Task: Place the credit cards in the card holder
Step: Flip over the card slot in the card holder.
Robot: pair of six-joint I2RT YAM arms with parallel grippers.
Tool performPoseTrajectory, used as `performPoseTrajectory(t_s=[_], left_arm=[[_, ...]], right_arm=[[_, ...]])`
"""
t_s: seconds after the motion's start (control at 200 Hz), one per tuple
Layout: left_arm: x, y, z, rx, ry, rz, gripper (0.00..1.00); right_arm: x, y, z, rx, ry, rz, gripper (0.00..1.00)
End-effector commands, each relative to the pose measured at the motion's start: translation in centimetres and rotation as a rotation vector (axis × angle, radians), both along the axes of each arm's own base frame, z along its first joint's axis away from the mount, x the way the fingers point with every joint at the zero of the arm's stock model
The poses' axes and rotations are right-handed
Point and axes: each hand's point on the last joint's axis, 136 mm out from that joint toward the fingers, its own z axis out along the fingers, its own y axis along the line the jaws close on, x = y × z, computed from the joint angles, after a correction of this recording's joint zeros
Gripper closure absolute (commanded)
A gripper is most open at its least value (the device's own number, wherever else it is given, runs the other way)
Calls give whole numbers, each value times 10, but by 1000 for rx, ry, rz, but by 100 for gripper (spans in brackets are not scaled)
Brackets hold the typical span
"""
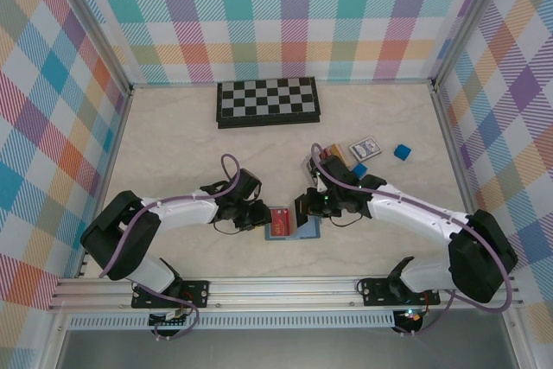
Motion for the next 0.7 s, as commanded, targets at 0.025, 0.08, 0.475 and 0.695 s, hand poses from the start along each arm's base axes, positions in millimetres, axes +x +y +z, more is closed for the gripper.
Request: performPoseTrajectory(t_s=[0.025,0.08,0.475,0.695], left_arm=[[3,-6,7,-7,-24,-11,79],[3,-5,6,-4,-24,-9,79],[4,-6,10,-7,-36,-14,82],[5,-5,12,-8,-44,-6,82]], right_arm=[[2,9,5,26,1,17,92],[1,8,2,17,12,10,92],[3,9,1,5,14,10,92],[4,8,6,8,-16,27,92]])
